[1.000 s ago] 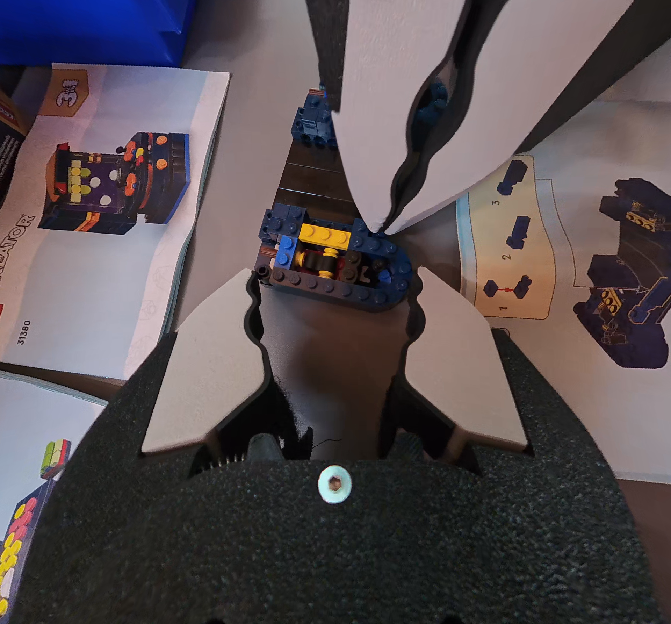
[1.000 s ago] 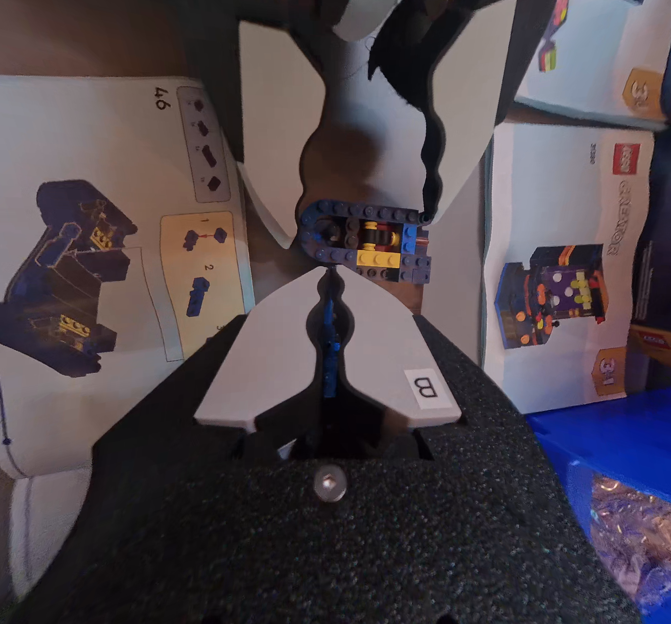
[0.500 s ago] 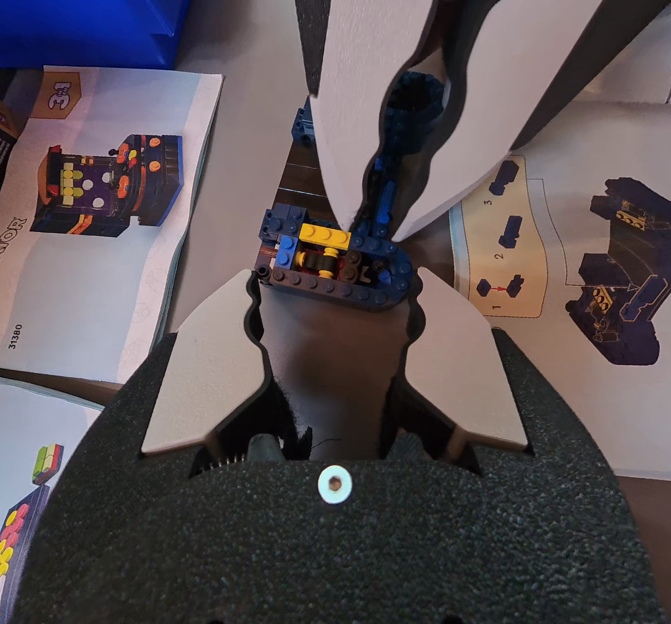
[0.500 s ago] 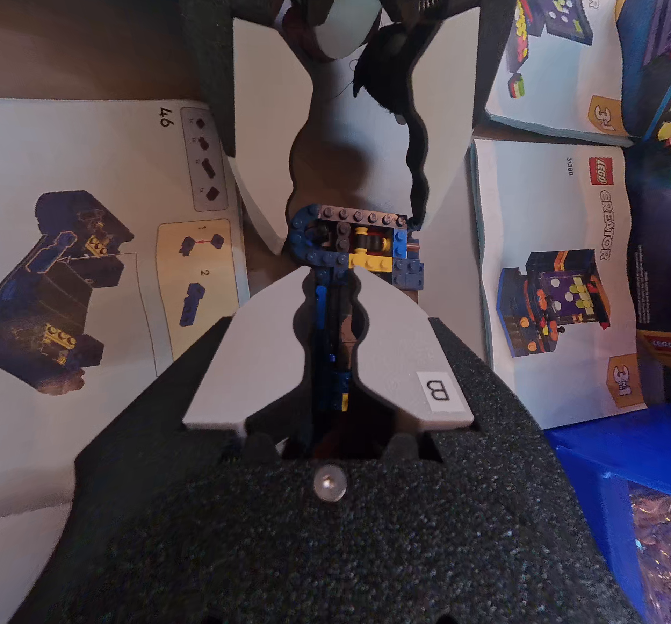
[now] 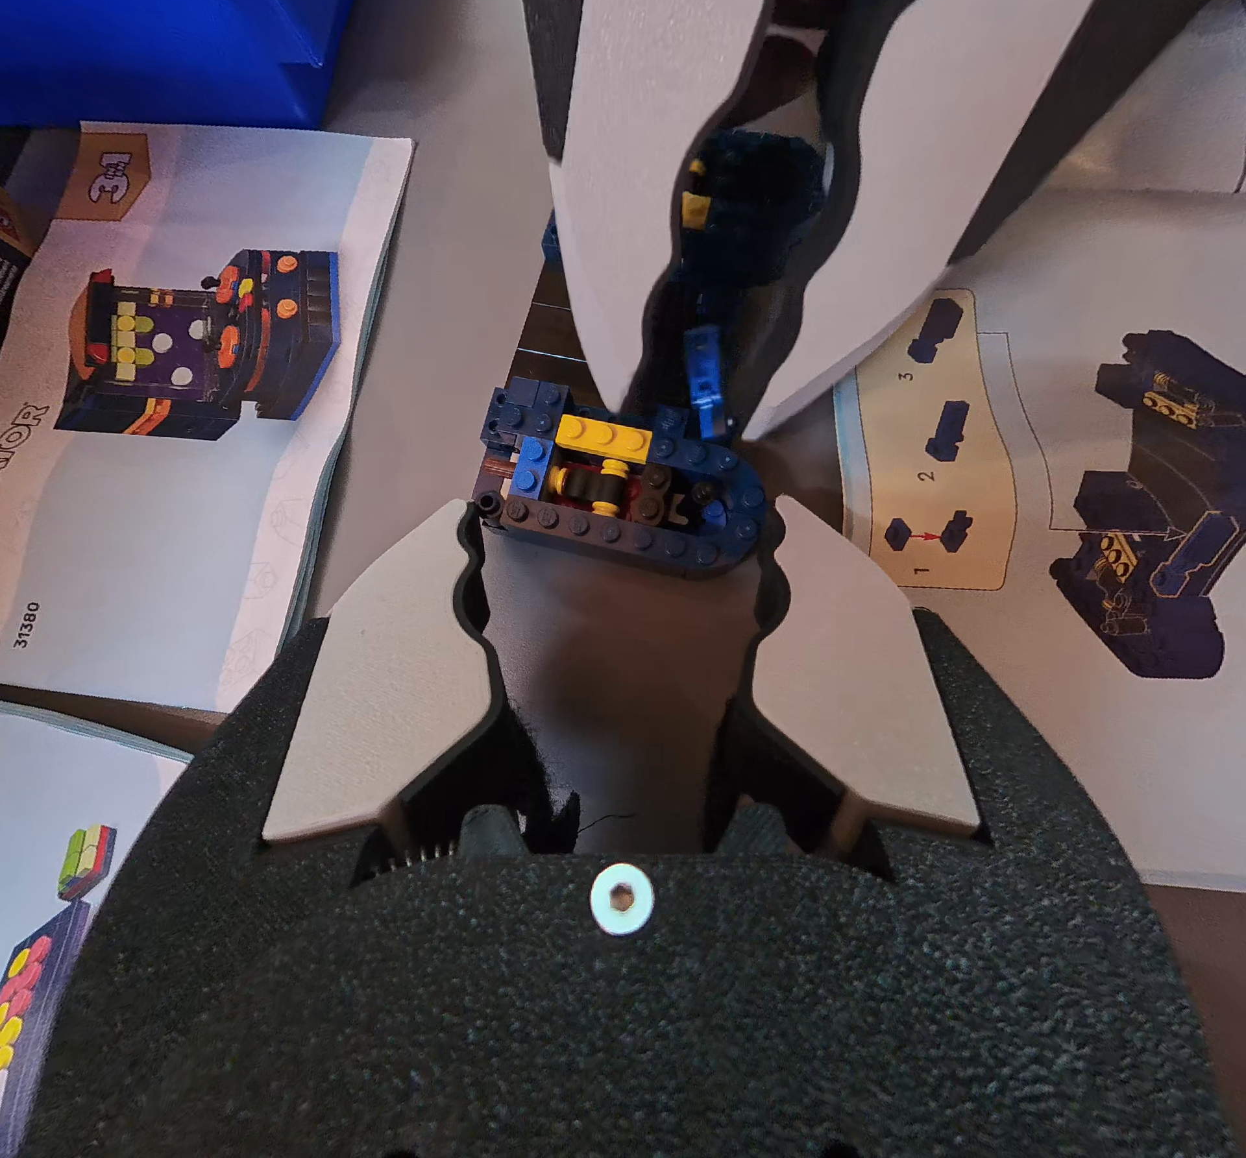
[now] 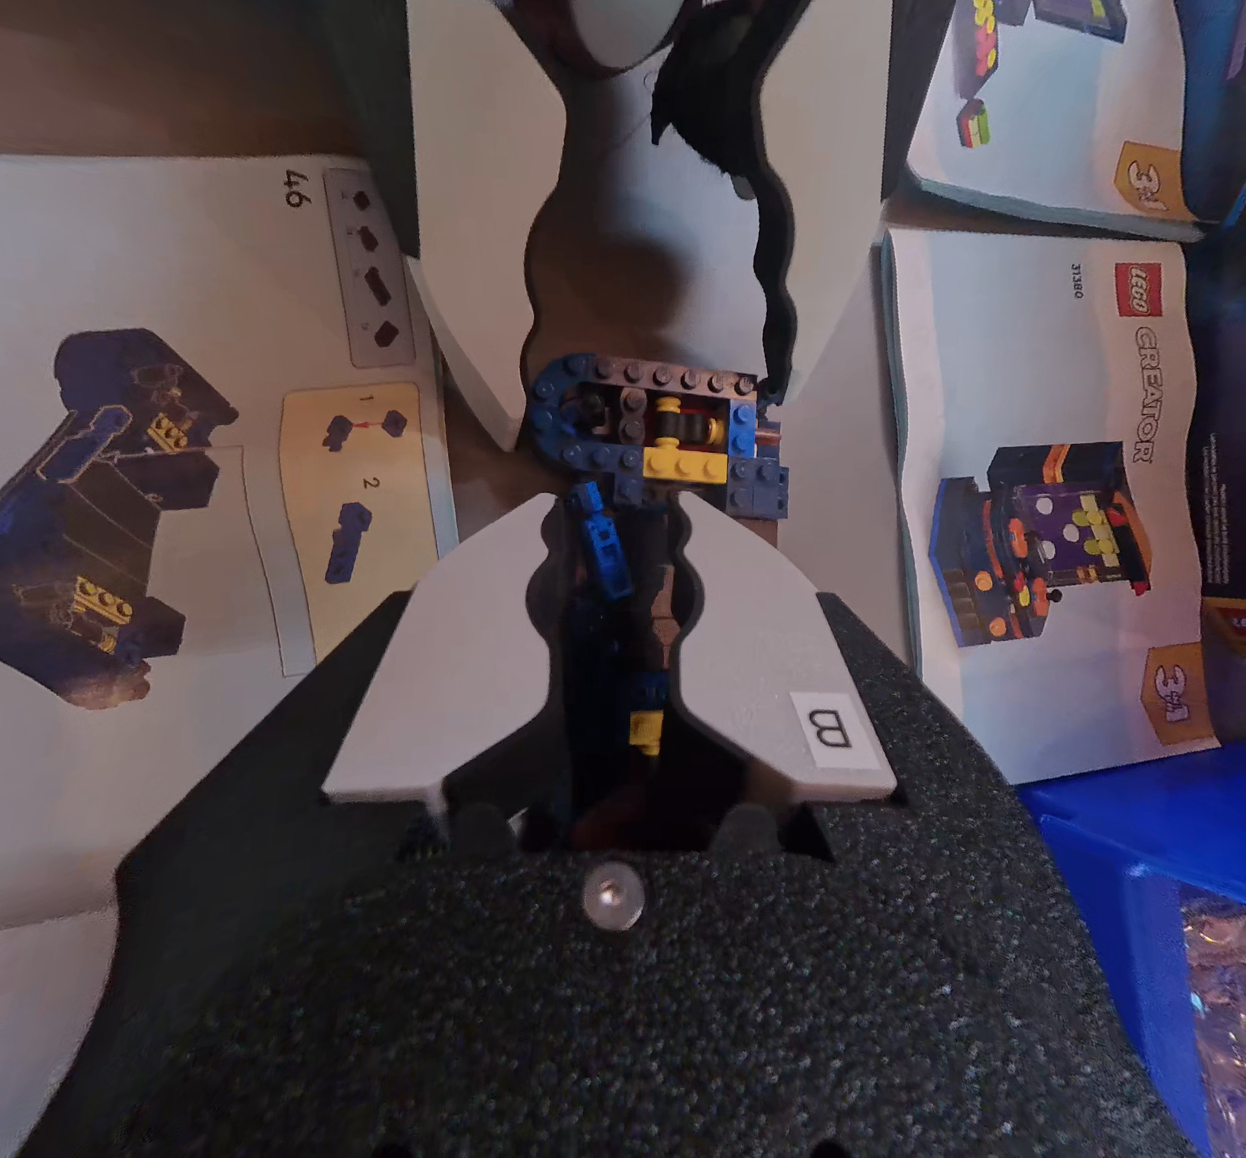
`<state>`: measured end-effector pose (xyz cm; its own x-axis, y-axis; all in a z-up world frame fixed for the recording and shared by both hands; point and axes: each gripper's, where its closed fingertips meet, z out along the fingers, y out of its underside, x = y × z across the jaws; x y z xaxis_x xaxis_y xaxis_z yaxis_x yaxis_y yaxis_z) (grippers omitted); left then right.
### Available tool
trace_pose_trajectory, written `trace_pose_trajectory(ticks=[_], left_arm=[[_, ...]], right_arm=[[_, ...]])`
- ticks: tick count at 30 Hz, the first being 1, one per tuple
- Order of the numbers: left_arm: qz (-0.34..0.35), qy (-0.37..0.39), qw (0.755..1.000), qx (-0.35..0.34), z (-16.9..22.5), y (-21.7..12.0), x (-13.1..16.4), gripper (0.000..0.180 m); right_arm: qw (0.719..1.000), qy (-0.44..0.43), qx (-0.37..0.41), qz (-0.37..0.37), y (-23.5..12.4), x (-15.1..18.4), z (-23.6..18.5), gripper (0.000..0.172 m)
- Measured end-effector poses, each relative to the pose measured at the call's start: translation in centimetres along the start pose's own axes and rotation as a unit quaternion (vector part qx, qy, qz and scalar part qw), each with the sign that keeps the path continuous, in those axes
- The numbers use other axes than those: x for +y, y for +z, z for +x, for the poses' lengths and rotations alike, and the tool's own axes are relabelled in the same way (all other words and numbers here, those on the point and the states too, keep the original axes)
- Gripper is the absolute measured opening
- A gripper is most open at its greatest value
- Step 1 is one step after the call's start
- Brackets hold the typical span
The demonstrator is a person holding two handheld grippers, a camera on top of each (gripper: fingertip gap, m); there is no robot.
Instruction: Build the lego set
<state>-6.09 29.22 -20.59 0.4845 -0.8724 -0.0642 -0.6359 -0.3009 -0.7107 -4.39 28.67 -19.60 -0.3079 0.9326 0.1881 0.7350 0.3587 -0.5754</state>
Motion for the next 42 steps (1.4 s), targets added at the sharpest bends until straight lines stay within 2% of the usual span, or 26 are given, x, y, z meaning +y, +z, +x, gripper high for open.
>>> trace_pose_trajectory(ticks=[6,12,18,21,25,29,32,35,42], left_arm=[[0.002,0.000,1.000,0.002,0.0,0.0,0.0,0.078],[0.001,-0.001,1.000,0.002,0.0,0.0,0.0,0.079],[-0.001,-0.004,1.000,0.000,0.0,0.0,0.0,0.079],[-0.015,-0.012,1.000,0.018,0.5,0.0,0.3,0.088],[-0.022,-0.010,1.000,0.008,0.3,-0.5,0.4,0.097],[0.051,0.030,0.998,-0.030,0.1,-2.8,-2.6,0.084],[0.078,0.057,0.995,-0.033,0.8,-3.8,-3.8,0.074],[0.086,0.071,0.994,-0.015,1.9,-3.7,-4.0,0.064],[0.077,0.072,0.994,-0.001,2.4,-3.2,-3.5,0.062]], right_arm=[[0.999,-0.018,0.013,0.029,-1.1,-0.6,0.1,0.014],[0.999,-0.042,-0.006,0.019,-2.2,0.7,-0.2,0.018],[0.995,-0.099,-0.016,-0.019,-0.7,1.4,-0.1,0.019],[0.993,-0.113,-0.024,-0.016,-0.5,1.1,0.0,0.010],[0.992,-0.121,-0.026,-0.014,-0.6,1.2,0.0,0.007],[0.993,-0.116,-0.019,-0.005,-0.9,1.4,0.3,0.008],[0.994,-0.104,-0.030,-0.012,-1.0,1.6,0.4,0.015],[0.993,-0.099,-0.057,-0.029,-0.8,1.9,0.4,0.014],[0.989,-0.097,-0.092,-0.057,-1.1,2.3,1.0,0.013]])
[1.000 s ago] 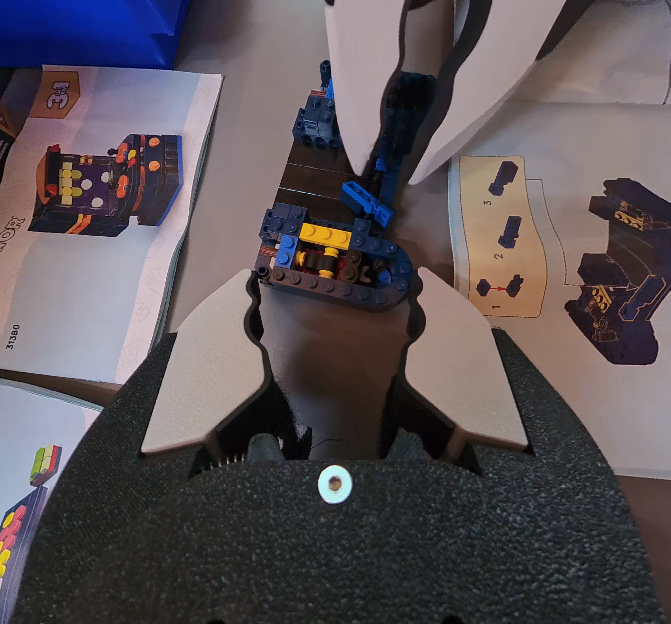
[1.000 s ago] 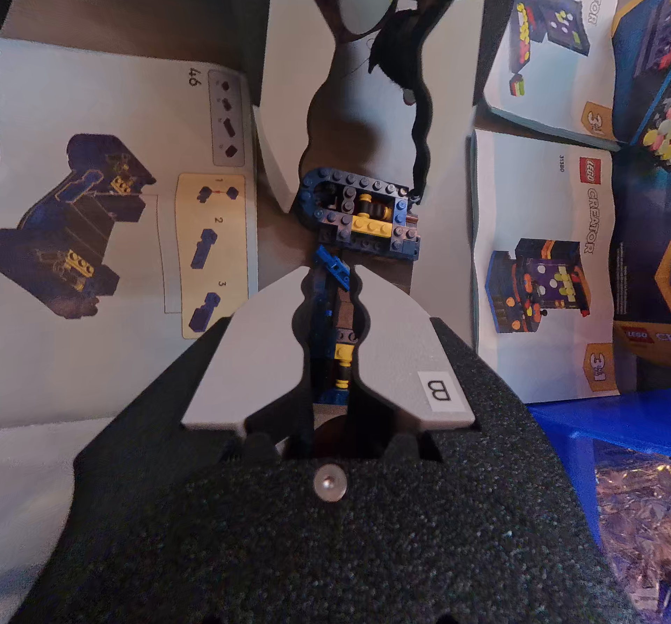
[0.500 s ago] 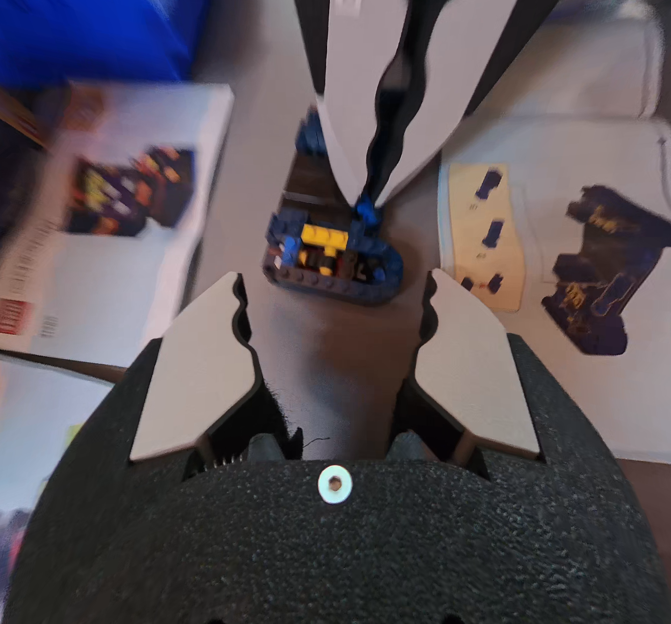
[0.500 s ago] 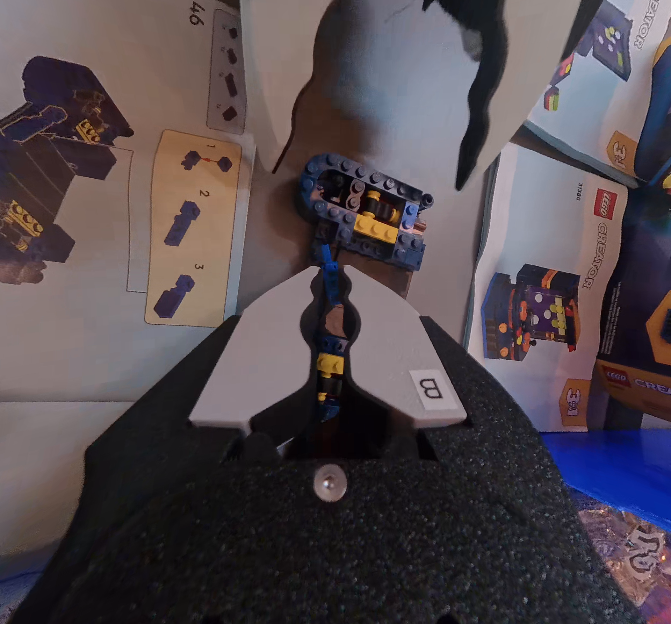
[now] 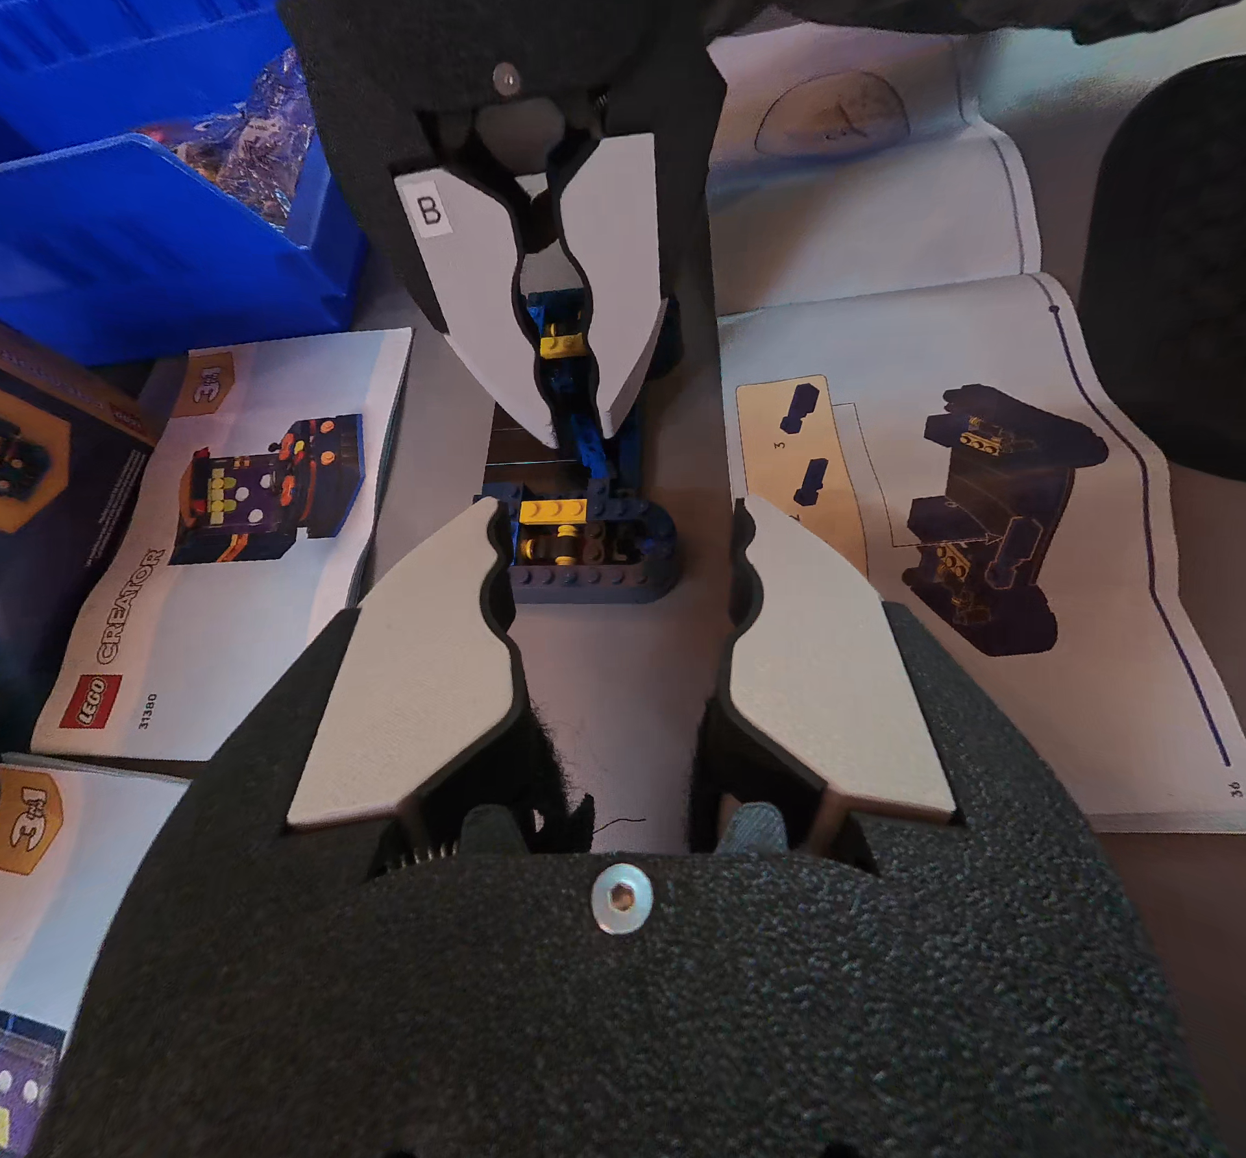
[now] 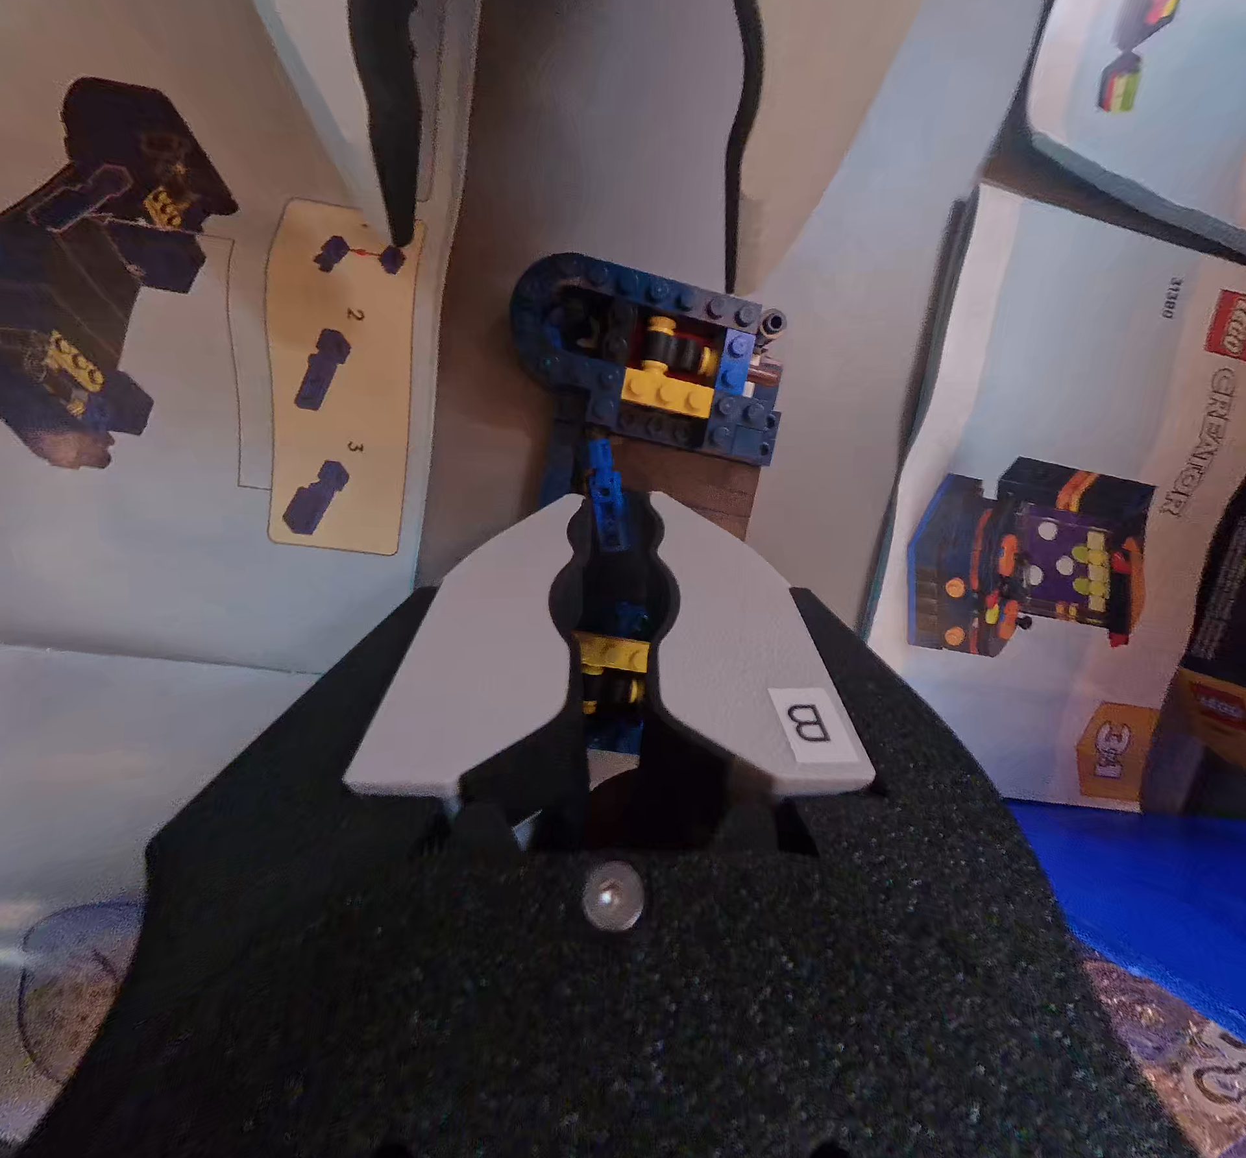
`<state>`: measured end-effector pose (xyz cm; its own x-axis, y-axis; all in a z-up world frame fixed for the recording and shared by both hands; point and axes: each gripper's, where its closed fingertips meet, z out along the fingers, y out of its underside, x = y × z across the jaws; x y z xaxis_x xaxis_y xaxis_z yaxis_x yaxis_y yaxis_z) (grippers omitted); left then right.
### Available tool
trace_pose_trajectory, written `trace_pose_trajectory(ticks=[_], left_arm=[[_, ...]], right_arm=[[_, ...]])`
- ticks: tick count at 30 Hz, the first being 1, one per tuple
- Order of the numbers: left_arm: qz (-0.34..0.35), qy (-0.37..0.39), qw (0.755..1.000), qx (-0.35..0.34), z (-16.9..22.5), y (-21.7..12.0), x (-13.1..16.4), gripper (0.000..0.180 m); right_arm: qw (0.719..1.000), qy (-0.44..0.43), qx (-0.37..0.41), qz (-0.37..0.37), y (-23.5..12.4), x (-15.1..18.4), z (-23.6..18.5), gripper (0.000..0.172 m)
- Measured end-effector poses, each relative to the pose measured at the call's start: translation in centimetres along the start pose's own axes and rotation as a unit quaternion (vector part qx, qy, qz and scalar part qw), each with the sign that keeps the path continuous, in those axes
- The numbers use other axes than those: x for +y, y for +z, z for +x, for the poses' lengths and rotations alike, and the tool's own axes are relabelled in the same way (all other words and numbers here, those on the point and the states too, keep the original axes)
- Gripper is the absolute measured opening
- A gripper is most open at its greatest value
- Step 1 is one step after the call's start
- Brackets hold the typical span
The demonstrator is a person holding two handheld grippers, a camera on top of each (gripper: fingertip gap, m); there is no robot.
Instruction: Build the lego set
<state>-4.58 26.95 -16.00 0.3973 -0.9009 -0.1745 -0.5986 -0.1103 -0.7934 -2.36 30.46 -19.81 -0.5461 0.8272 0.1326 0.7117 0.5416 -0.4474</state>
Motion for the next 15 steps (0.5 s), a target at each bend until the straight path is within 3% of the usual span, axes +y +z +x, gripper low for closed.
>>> trace_pose_trajectory(ticks=[7,10,15], left_arm=[[0.000,-0.002,1.000,0.000,0.0,0.1,0.0,0.057],[0.009,-0.002,1.000,-0.008,-0.2,0.0,-0.4,0.047],[0.033,-0.018,0.999,-0.033,-0.6,0.1,-1.5,0.031]], right_arm=[[1.000,-0.011,-0.018,-0.015,0.8,0.2,-0.1,0.009],[1.000,0.008,-0.013,-0.006,0.1,0.2,0.3,0.008],[0.991,0.078,-0.026,0.104,-3.1,-2.6,-0.2,0.008]])
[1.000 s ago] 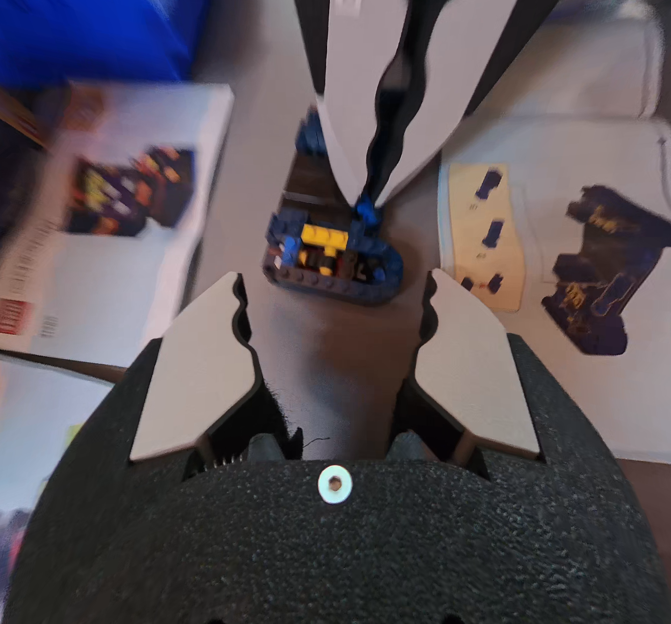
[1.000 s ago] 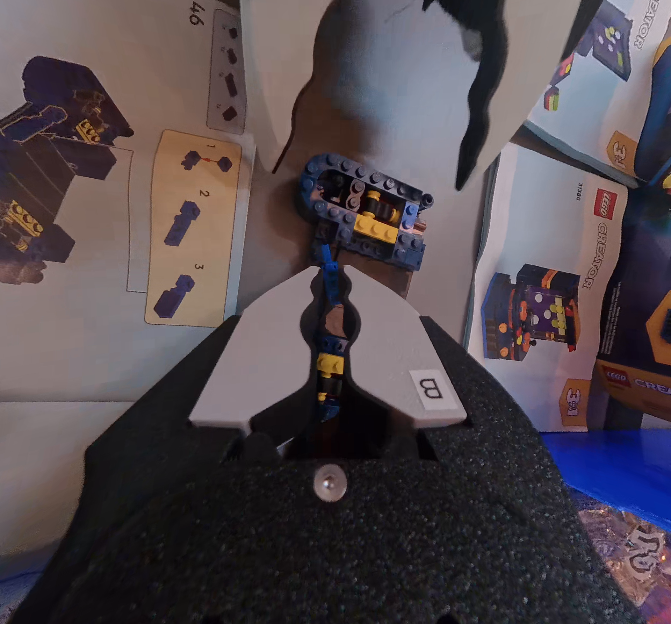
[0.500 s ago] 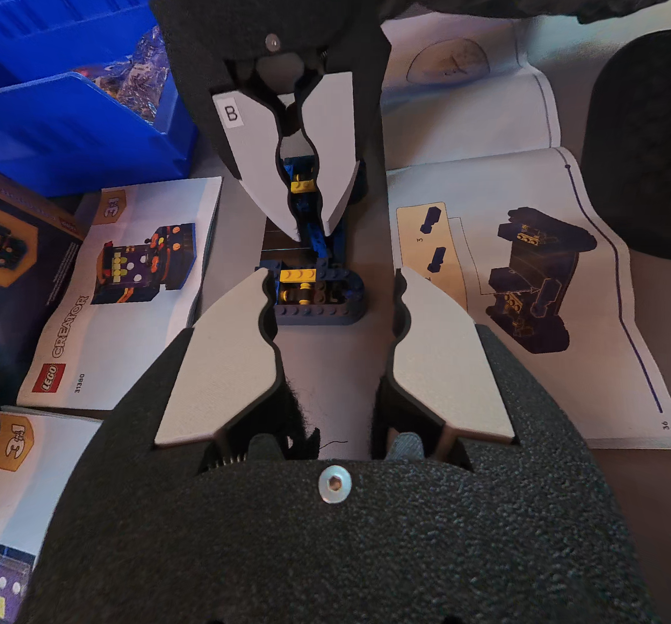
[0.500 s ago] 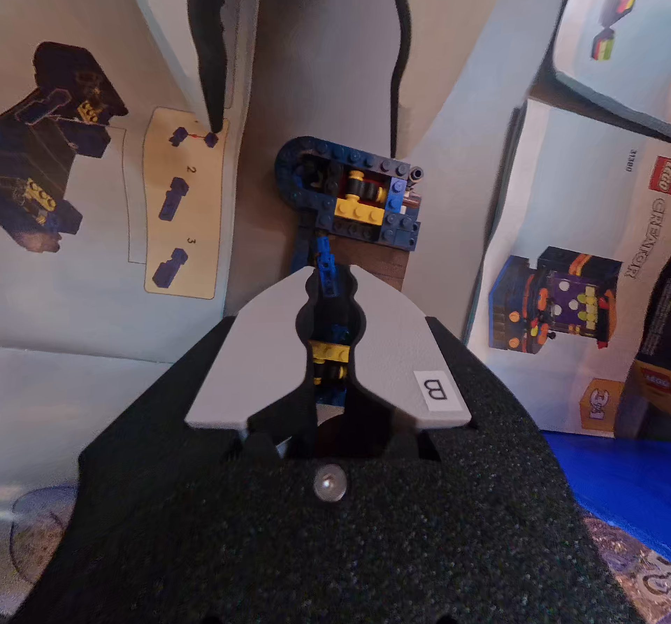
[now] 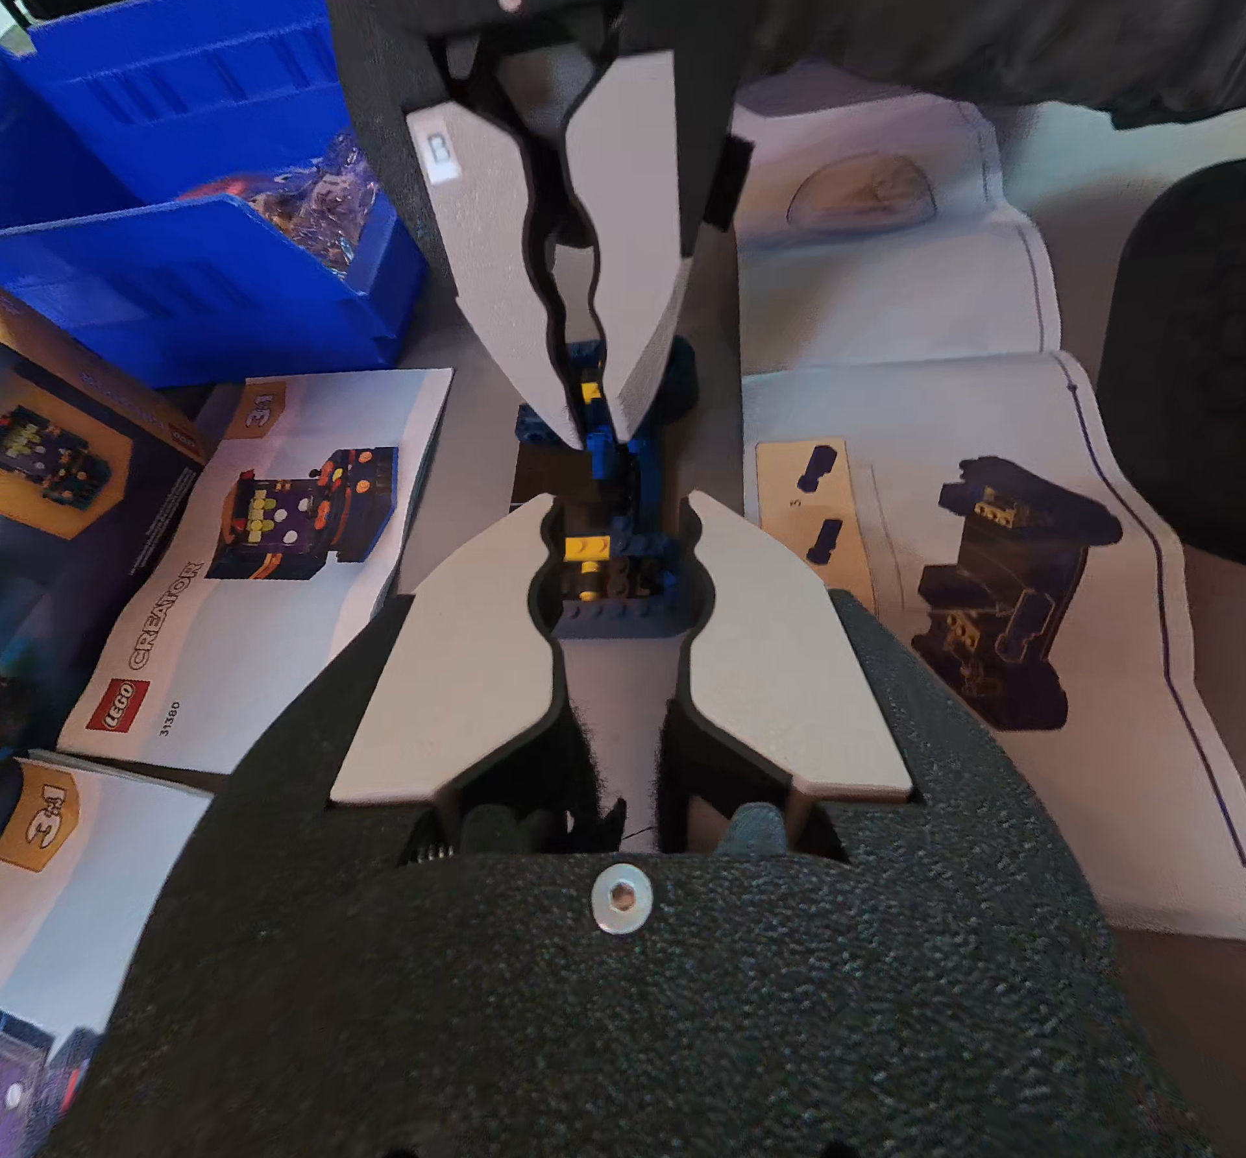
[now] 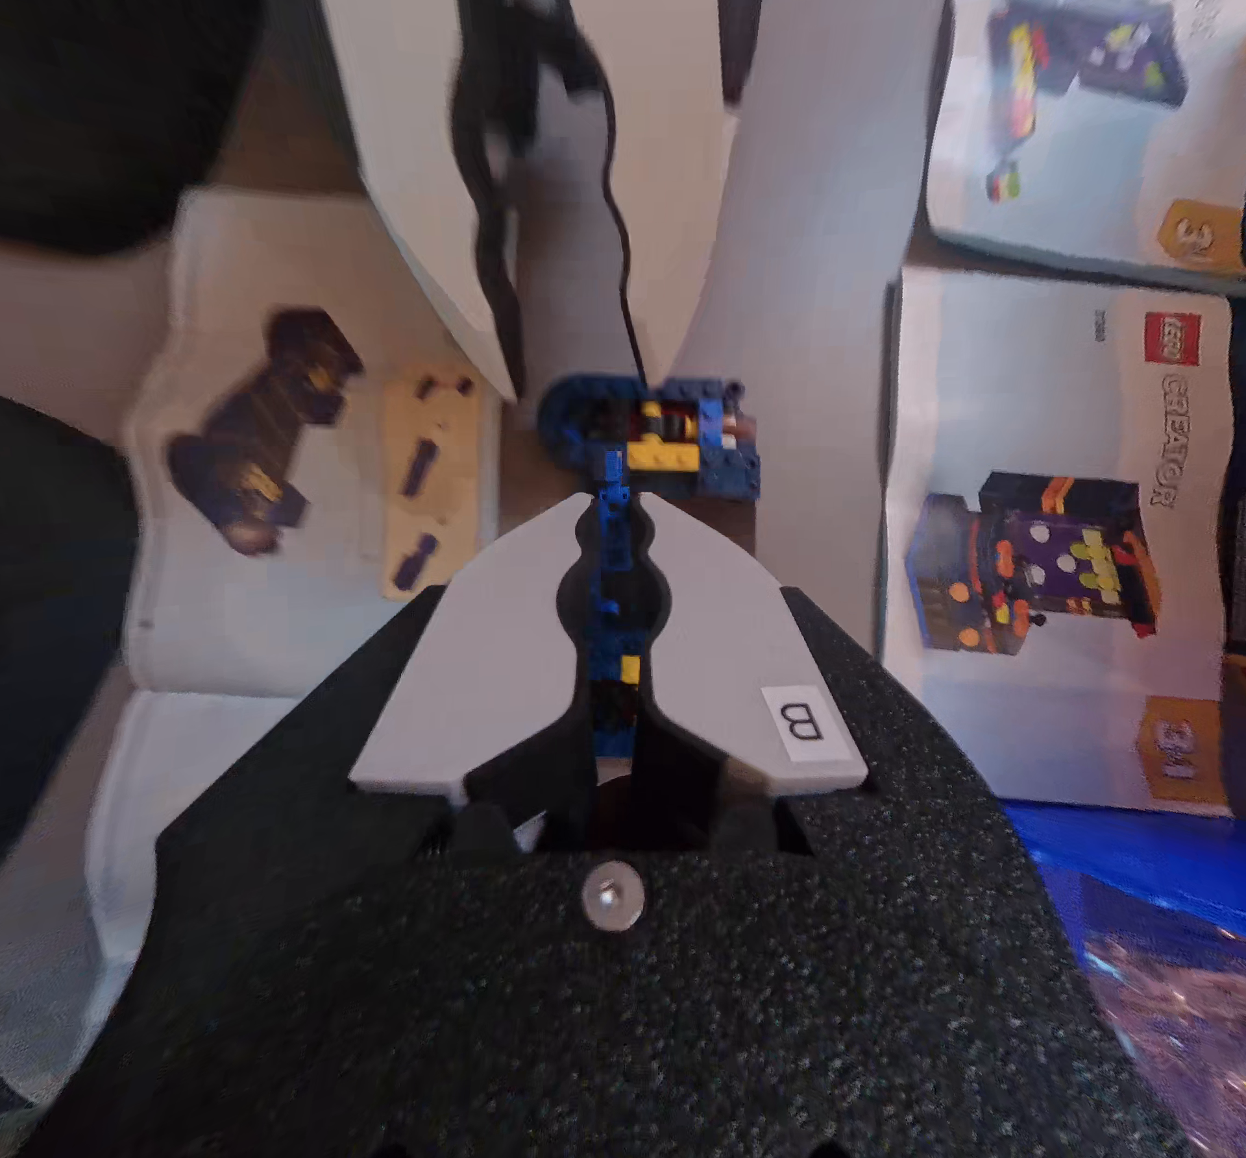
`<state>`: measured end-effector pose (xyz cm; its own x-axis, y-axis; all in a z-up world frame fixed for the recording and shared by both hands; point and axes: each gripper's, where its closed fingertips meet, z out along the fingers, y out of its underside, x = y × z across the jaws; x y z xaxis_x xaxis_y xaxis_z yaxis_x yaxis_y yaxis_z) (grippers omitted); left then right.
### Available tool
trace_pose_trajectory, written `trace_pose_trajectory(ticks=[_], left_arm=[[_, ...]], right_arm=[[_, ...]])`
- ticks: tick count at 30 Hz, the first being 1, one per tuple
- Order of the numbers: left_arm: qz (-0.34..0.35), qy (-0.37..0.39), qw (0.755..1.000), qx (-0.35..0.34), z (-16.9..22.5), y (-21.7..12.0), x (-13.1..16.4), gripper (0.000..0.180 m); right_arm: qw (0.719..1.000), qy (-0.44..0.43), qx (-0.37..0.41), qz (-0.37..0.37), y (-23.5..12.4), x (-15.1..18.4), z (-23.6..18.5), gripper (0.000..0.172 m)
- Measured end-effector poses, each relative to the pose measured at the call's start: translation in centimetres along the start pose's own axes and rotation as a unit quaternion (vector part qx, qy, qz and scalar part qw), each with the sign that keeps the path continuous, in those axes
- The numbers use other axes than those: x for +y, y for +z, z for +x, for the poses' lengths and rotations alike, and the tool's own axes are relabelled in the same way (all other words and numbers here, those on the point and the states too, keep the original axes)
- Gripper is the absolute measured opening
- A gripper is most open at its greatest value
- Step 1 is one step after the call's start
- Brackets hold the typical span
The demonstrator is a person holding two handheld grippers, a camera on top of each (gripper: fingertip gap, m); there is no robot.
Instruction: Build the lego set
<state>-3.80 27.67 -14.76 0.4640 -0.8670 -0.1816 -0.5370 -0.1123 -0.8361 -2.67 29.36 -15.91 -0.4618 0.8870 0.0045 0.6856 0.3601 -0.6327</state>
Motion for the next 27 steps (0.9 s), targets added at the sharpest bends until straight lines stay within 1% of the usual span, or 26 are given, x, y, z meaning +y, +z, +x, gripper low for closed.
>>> trace_pose_trajectory(ticks=[1,3,7,9,12,14,16,19,20,21,22,23,24,25,27], left_arm=[[0.003,-0.006,1.000,-0.001,0.0,0.1,-0.2,0.029],[0.005,-0.009,1.000,-0.004,0.2,0.3,-0.5,0.024],[0.017,0.003,1.000,0.009,0.9,0.2,-1.2,0.008],[0.020,-0.005,1.000,0.021,1.2,0.2,-1.3,0.008],[0.031,-0.027,0.998,0.042,1.6,0.2,-1.7,0.019],[0.035,-0.032,0.997,0.054,1.9,0.1,-1.8,0.016],[0.043,-0.031,0.997,0.060,2.1,0.0,-2.0,0.009],[0.045,-0.050,0.995,0.067,2.1,-0.1,-2.1,0.007],[0.054,-0.077,0.993,0.070,2.0,-0.2,-2.3,0.007],[0.070,-0.120,0.987,0.078,1.7,-0.4,-2.7,0.007],[0.097,-0.173,0.976,0.091,1.4,-0.7,-3.3,0.007],[0.129,-0.227,0.960,0.104,0.9,-1.3,-4.0,0.007],[0.162,-0.272,0.941,0.119,0.5,-1.9,-4.5,0.007],[0.186,-0.304,0.925,0.128,0.0,-2.4,-4.8,0.007],[0.213,-0.344,0.906,0.128,-0.9,-3.1,-4.8,0.007]], right_arm=[[1.000,0.009,-0.011,0.023,-0.4,-0.9,-0.6,0.008],[0.999,0.012,-0.021,0.045,-0.9,-1.9,-1.4,0.008],[0.999,0.012,-0.025,0.043,-1.0,-2.3,-2.1,0.008],[0.999,0.012,-0.028,0.044,-1.1,-2.4,-2.4,0.008],[0.999,0.014,-0.026,0.035,-1.1,-2.1,-2.5,0.008],[0.999,0.015,-0.027,0.034,-1.1,-2.1,-2.6,0.008],[0.999,0.014,-0.032,0.034,-1.0,-2.2,-2.8,0.008],[0.999,0.006,-0.026,0.030,-1.0,-2.3,-2.9,0.007],[0.999,0.000,-0.015,0.036,-1.2,-2.5,-2.8,0.008],[0.999,-0.014,0.004,0.050,-1.5,-2.9,-2.4,0.012],[0.996,-0.038,0.042,0.069,-1.9,-3.5,-1.9,0.022],[0.989,-0.071,0.091,0.095,-2.6,-4.3,-1.3,0.027],[0.976,-0.108,0.145,0.120,-3.4,-5.2,-1.0,0.028],[0.962,-0.142,0.193,0.129,-4.1,-5.8,-0.8,0.027],[0.943,-0.187,0.256,0.105,-4.5,-6.0,-0.6,0.022]])
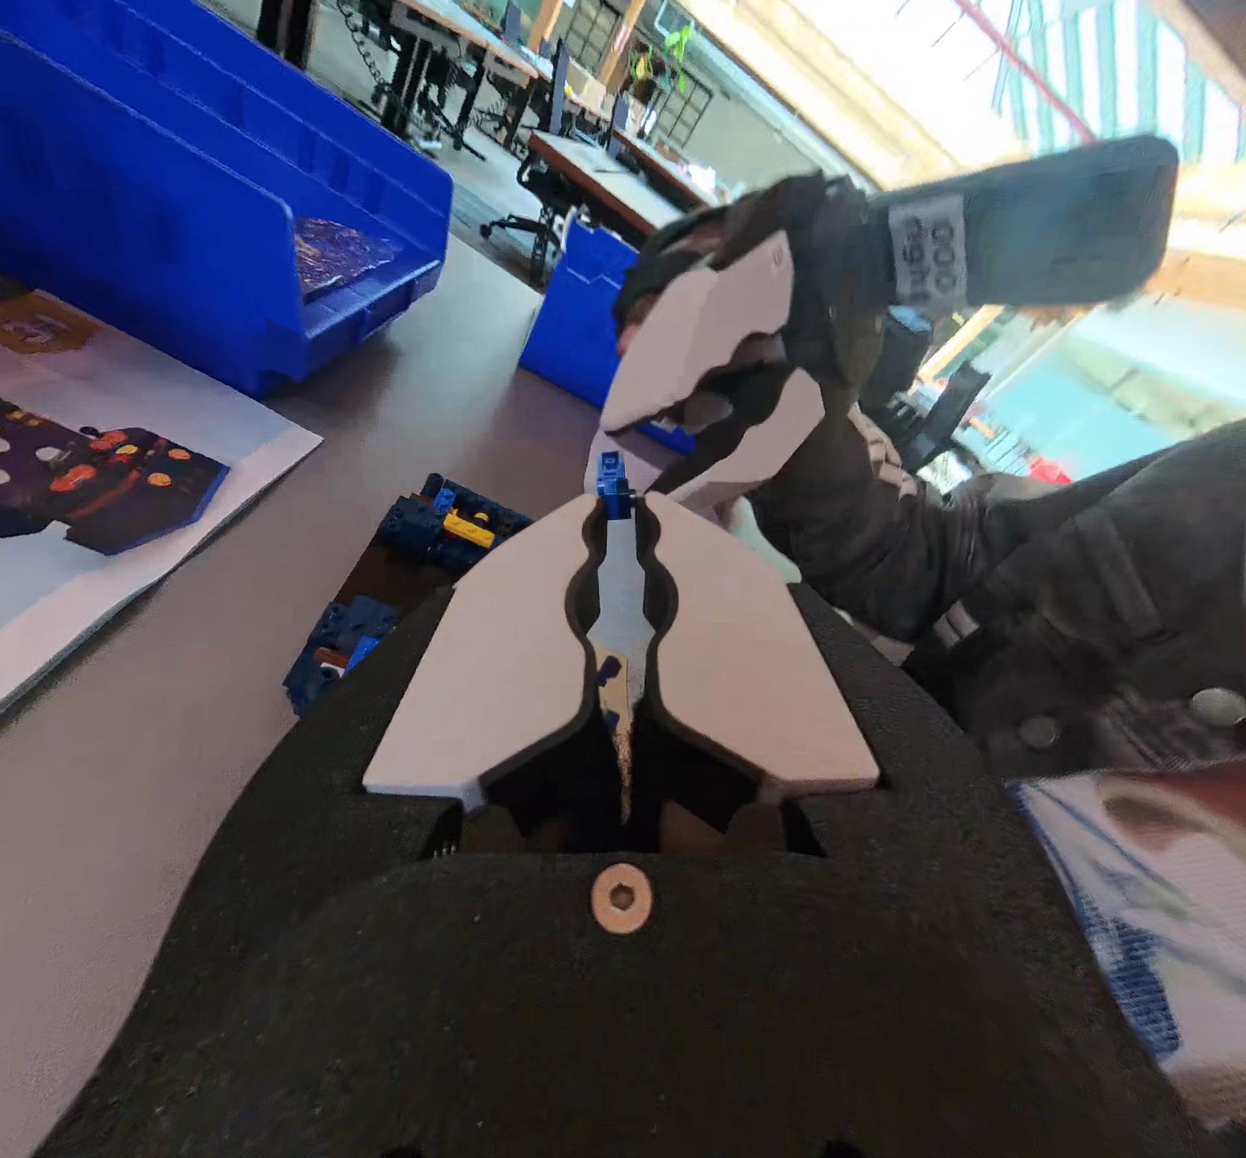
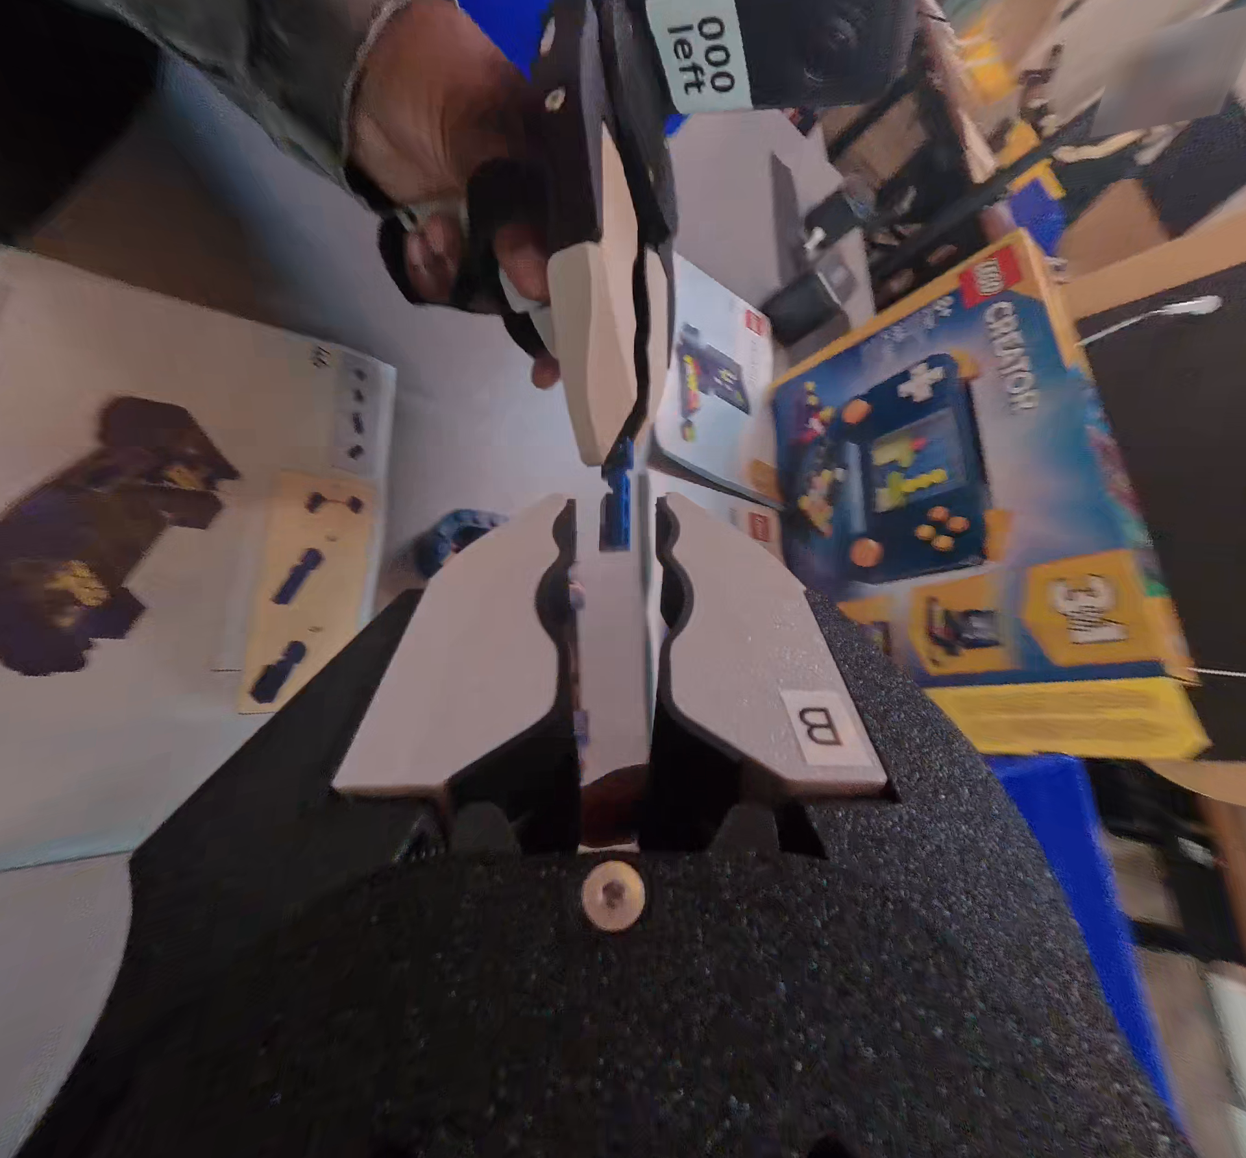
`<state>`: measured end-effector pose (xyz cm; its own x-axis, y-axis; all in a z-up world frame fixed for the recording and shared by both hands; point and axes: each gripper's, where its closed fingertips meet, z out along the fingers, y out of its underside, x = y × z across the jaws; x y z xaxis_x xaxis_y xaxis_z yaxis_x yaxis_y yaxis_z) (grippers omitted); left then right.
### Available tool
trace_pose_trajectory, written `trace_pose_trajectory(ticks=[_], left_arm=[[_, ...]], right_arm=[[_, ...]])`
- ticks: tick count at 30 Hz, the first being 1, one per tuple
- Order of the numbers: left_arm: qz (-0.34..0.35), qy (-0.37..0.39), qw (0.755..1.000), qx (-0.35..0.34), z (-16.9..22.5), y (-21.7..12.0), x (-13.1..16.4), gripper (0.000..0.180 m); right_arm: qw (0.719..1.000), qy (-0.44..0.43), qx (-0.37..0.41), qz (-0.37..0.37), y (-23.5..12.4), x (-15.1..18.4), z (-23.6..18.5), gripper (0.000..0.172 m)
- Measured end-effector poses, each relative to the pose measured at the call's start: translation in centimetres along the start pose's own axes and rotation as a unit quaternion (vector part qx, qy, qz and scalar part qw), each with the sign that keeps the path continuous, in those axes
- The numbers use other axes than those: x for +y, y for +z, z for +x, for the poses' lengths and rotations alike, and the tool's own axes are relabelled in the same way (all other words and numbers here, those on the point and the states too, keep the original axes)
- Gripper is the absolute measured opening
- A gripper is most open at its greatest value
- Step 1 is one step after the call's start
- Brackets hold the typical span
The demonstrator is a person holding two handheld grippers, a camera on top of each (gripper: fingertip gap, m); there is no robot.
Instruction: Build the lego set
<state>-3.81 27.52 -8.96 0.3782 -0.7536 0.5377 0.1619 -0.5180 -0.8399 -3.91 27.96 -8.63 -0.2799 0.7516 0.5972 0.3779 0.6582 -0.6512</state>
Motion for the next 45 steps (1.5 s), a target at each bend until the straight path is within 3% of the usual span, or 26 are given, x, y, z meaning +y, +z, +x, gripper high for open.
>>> trace_pose_trajectory(ticks=[4,7,10,15,17,20,22,30,34,38,45], left_arm=[[0.023,-0.048,0.998,0.023,0.1,-0.2,-0.4,0.007],[0.028,-0.056,0.998,0.027,0.0,-0.2,-0.4,0.007],[0.016,-0.037,0.999,0.033,0.0,-0.2,-0.2,0.008],[-0.054,0.076,0.996,-0.003,-1.0,-0.8,1.3,0.016],[-0.112,0.142,0.983,-0.040,-2.0,-1.1,2.8,0.017],[-0.214,0.227,0.947,-0.075,-3.1,-1.5,5.5,0.017],[-0.247,0.264,0.929,-0.077,-3.3,-1.3,6.7,0.017],[-0.275,0.313,0.907,-0.065,-2.6,0.2,7.7,0.045],[-0.319,0.336,0.883,-0.077,-2.9,1.1,8.5,0.060],[-0.361,0.363,0.854,-0.088,-3.2,1.6,9.4,0.062],[-0.366,0.358,0.855,-0.078,-3.0,1.8,9.7,0.057]], right_arm=[[0.994,-0.078,0.054,-0.048,0.6,0.4,0.4,0.012],[0.993,-0.088,0.055,-0.055,0.8,0.4,0.4,0.009],[0.998,-0.038,0.025,-0.047,0.8,0.6,0.1,0.009],[0.987,0.114,-0.105,-0.037,0.5,2.3,-2.1,0.008],[0.967,0.176,-0.165,-0.086,0.7,4.3,-3.5,0.008],[0.947,0.185,-0.207,-0.164,1.4,7.2,-5.4,0.008],[0.939,0.186,-0.224,-0.181,2.0,7.6,-5.9,0.008],[0.916,0.177,-0.275,-0.230,3.3,8.5,-6.5,0.008],[0.909,0.182,-0.296,-0.232,3.3,8.4,-6.8,0.009],[0.902,0.186,-0.305,-0.243,3.3,8.5,-6.9,0.008],[0.898,0.192,-0.312,-0.245,3.8,8.6,-7.1,0.008]])
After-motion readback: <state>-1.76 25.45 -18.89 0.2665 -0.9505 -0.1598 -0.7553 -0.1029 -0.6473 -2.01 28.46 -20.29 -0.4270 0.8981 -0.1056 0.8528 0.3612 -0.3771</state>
